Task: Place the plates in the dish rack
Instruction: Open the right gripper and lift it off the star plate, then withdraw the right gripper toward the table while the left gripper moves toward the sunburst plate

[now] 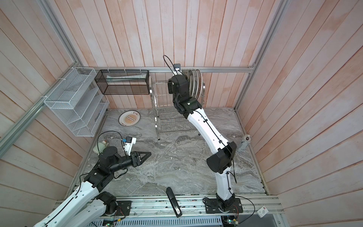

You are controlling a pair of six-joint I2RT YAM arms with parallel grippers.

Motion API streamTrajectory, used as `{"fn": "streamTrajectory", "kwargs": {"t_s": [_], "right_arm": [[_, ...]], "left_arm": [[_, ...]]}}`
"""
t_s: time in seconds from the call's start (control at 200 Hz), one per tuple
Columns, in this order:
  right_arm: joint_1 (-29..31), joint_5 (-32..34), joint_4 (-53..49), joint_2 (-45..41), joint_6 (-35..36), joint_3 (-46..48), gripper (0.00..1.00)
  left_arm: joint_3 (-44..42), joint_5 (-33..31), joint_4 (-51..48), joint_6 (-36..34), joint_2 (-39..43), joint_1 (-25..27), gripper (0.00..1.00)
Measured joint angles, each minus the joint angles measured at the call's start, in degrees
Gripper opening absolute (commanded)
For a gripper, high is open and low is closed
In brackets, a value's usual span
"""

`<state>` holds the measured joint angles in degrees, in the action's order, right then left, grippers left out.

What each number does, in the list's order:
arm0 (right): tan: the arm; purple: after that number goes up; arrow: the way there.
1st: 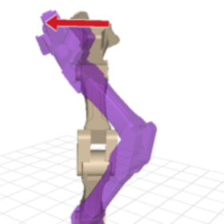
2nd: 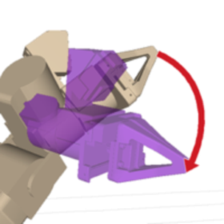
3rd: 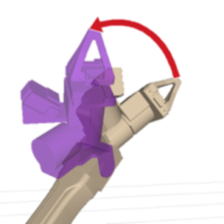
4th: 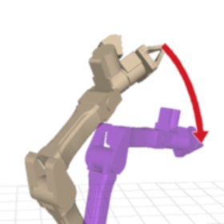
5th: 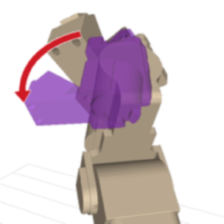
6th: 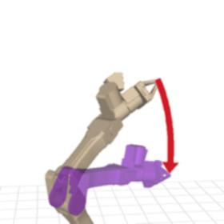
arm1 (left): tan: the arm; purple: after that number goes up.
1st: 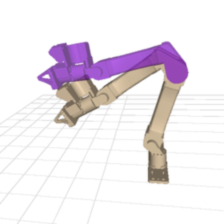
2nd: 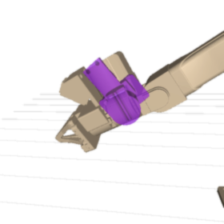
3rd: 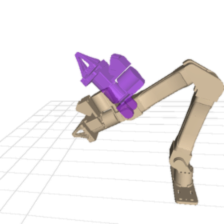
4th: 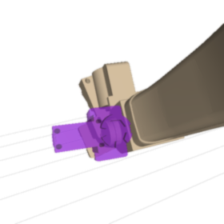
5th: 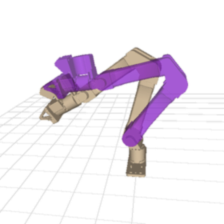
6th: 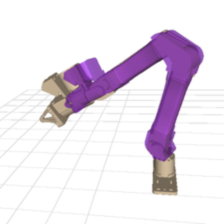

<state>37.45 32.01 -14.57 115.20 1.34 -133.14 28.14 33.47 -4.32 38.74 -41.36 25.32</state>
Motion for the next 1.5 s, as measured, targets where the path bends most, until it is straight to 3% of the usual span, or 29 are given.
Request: {"fn": "streamTrajectory", "kwargs": {"t_s": [0.34, 0.615, 0.755, 0.96, 1.185, 1.5], "right_arm": [[0.0, -3.7, 0.0, -4.7, 1.9, 0.2, 0.61], [-1.7, -9.4, 2.3, -18.6, 2.6, 10.1, 0.63], [-4.2, -12.2, 6.1, -28.6, 1.8, 22.4, 0.65], [-8.5, -14.4, 13.8, -43.4, -1.4, 47.3, 0.65], [-8.8, -16.3, 19.2, -55.9, -6.3, 70.9, 0.65], [-8.9, -29.9, 28.5, -66.4, -15.1, 96.6, 0.65]], "left_arm": [[0.4, -4.0, -2.4, 0.0, 0.6, 0.0, 0.50], [2.8, -10.3, -4.5, 0.0, 0.7, 0.0, 0.50], [4.9, -14.8, -6.6, 0.0, -0.2, 0.0, 0.50], [7.0, -20.2, -7.5, -0.2, -3.0, 0.0, 0.50], [8.6, -23.5, -9.0, -0.1, -6.5, -0.4, 0.50], [9.8, -21.9, -9.8, 3.1, -9.4, -7.6, 0.50]]}}
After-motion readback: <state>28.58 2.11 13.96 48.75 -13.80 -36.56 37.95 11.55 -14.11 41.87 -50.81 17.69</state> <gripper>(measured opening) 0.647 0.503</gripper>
